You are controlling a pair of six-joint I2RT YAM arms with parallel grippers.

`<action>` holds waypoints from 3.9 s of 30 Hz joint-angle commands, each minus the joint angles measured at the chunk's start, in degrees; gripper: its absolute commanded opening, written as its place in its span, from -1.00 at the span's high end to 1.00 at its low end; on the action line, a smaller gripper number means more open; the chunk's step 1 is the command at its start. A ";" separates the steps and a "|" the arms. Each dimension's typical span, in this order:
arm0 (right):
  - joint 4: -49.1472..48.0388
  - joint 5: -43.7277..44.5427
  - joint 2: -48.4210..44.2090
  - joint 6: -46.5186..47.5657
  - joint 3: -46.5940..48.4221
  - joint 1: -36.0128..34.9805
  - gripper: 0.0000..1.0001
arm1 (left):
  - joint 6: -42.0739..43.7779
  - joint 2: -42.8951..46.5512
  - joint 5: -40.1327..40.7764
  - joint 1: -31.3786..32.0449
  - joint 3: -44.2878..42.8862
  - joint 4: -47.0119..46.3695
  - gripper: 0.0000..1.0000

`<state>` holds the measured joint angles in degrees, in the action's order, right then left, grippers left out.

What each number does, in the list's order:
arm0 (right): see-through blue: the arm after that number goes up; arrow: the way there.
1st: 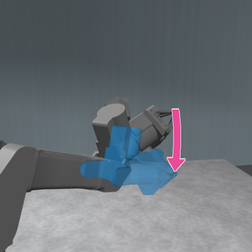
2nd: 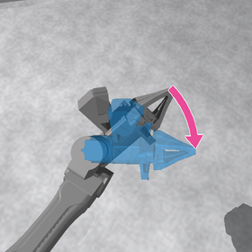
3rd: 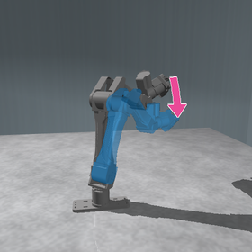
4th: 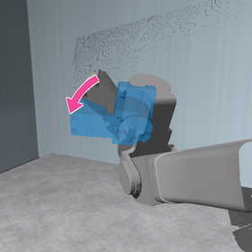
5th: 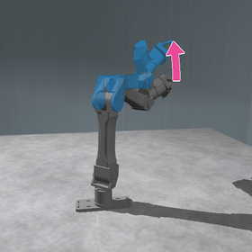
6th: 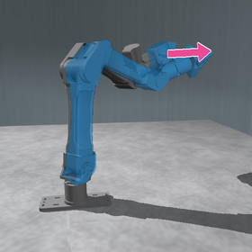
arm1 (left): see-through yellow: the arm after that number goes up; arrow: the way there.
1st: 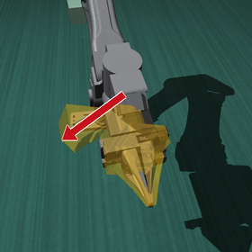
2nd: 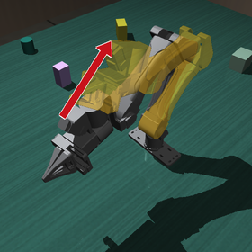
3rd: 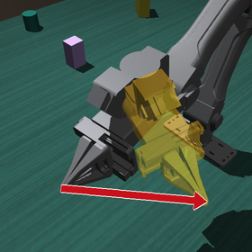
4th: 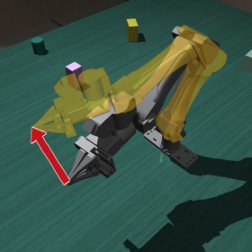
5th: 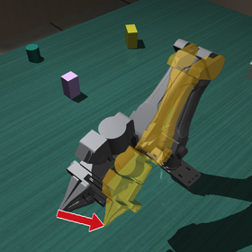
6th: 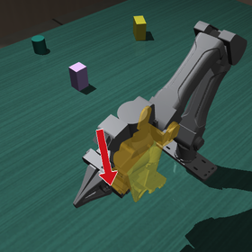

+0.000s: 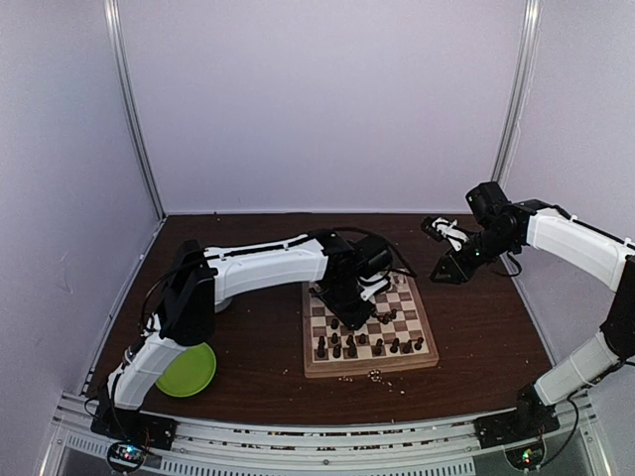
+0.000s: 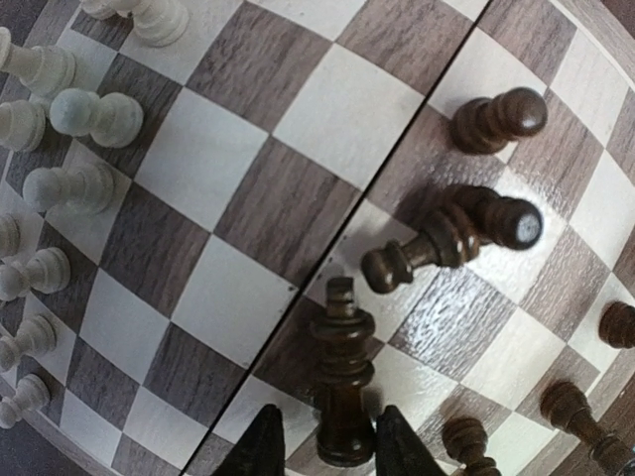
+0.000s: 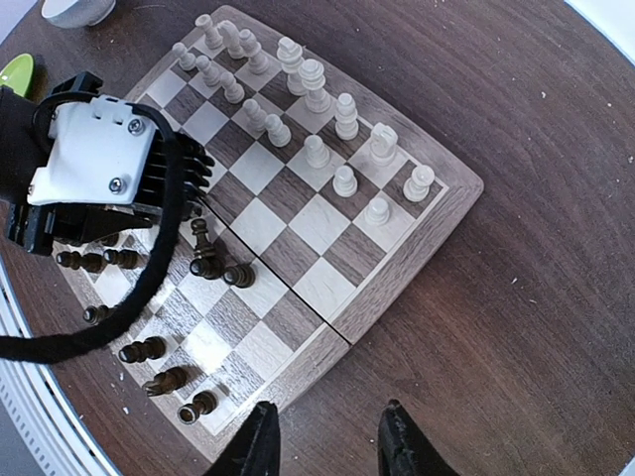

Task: Set up the chess pieces on the board
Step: Pick up the queen from the chessboard, then pass from the left arm to the right, then place the queen at e8.

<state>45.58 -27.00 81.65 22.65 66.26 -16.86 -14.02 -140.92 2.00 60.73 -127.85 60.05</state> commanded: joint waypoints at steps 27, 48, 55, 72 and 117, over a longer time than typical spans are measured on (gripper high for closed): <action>10.87 -29.46 9.95 -3.50 10.88 0.56 0.23 | 2.15 24.05 -8.27 -1.67 22.90 -26.83 0.87; 21.85 -46.55 20.77 -0.08 18.16 -1.30 0.21 | 0.61 27.29 -16.12 -1.33 27.84 -36.95 0.86; 19.80 -46.60 21.18 -2.35 18.12 -2.12 0.23 | 0.57 27.45 -16.68 -0.96 27.48 -37.01 0.86; 16.84 -47.07 22.49 -5.15 17.44 -2.93 0.40 | 0.18 27.21 -17.58 -0.56 27.81 -38.08 0.86; 9.47 3.09 5.78 3.20 13.65 -27.13 0.86 | 12.71 53.58 -1.56 -25.92 44.90 -38.17 -0.12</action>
<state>55.83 -36.51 86.70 22.50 81.06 -39.07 -1.58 -91.98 -1.45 37.87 -89.27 30.50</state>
